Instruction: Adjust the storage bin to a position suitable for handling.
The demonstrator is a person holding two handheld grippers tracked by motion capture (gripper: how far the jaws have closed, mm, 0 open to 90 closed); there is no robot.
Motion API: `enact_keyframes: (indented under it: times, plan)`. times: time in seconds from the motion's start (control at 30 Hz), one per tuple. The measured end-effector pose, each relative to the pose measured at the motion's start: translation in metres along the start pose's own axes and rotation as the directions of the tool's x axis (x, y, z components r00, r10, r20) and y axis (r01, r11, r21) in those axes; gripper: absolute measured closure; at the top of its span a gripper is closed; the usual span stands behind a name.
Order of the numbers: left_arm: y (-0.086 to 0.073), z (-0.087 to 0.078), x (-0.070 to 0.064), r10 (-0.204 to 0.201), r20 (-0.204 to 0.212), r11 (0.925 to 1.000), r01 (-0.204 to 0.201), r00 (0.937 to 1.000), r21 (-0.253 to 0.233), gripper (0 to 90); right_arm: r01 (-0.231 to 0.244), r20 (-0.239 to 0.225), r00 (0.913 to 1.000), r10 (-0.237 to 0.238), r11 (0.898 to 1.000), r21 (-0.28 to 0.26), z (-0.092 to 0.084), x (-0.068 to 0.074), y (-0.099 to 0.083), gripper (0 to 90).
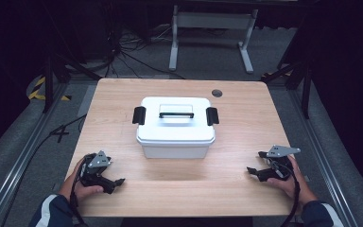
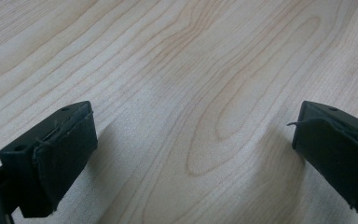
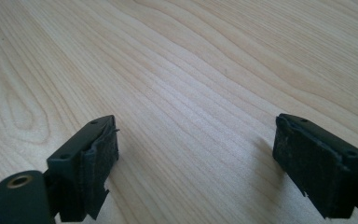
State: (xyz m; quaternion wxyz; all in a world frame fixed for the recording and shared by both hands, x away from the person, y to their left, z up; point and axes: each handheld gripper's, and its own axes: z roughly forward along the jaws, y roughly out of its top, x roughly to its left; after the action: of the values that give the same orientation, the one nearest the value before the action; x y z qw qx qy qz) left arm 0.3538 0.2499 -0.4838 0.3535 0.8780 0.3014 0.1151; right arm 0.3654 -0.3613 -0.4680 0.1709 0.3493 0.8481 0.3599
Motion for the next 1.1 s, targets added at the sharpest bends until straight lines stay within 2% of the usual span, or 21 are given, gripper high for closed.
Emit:
enact_keyframes:
  times: [0.57,0.77,0.83,0.9,0.97,1.03,1.1]
  plan:
    - [0.000,0.000,0.000,-0.002,0.000,1.0000,0.002,1.0000,0.000,0.5,-0.013,0.007,0.9999,0.013,1.000,-0.001,-0.001,0.000,0.000,15.1]
    - [0.000,0.000,0.000,-0.001,0.002,1.0000,0.001,1.0000,0.001,0.5,0.001,-0.005,1.0000,-0.001,1.000,0.010,-0.002,-0.002,0.000,16.1]
    - [0.000,0.000,0.000,-0.001,0.001,1.0000,0.001,1.0000,-0.001,0.5,0.003,-0.010,1.0000,-0.003,1.000,0.023,-0.004,-0.003,0.000,17.7]
    - [0.000,0.000,0.000,-0.001,0.002,1.0000,0.001,1.0000,0.001,0.5,0.023,-0.030,0.9993,-0.022,0.999,0.027,-0.007,-0.002,0.001,29.9]
    - [0.000,0.000,0.000,-0.002,0.000,1.0000,0.002,1.0000,0.000,0.5,0.042,-0.029,0.9987,-0.041,0.999,0.023,-0.008,-0.001,0.001,30.8]
    - [0.000,0.000,0.000,-0.003,0.001,1.0000,0.003,1.0000,0.000,0.5,0.057,-0.001,0.9984,-0.057,0.998,0.029,-0.010,0.000,0.003,31.1]
    - [0.000,0.000,0.000,-0.002,0.001,1.0000,0.002,1.0000,0.000,0.5,0.066,-0.007,0.9978,-0.066,0.997,0.030,-0.011,0.000,0.006,32.9]
